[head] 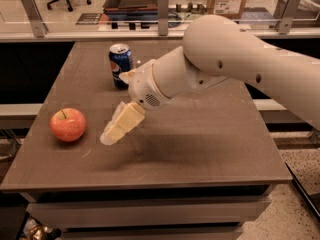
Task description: Pick apple
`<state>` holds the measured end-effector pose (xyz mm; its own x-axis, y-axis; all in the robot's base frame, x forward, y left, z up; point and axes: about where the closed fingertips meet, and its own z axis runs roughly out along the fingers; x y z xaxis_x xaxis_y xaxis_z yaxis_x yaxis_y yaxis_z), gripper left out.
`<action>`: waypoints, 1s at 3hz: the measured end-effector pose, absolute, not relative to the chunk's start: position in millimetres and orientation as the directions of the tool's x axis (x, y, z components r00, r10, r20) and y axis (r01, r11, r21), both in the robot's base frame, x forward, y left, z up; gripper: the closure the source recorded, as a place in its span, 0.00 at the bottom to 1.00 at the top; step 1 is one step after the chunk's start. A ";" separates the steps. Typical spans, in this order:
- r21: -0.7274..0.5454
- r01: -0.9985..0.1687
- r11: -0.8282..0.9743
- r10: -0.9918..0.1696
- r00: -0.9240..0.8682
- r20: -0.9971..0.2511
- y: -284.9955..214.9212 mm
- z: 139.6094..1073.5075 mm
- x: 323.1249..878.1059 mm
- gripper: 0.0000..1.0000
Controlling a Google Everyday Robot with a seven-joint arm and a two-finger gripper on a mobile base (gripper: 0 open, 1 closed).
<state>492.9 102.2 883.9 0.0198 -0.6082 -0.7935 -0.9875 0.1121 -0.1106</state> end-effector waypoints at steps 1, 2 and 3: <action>-0.098 -0.991 0.091 -0.584 0.027 -0.811 116.3 876.8 496.4 0.00; -0.094 -0.995 0.044 -0.551 0.054 -0.833 135.6 875.3 497.5 0.00; -0.082 -0.997 -0.016 -0.524 0.078 -0.848 158.1 869.8 495.3 0.00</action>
Offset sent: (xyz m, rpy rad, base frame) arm 0.0094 0.0550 -0.0130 0.1190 0.0180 0.1399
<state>495.3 158.1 869.8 0.0783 -0.5242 -0.8480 -0.9965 -0.0164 -0.0818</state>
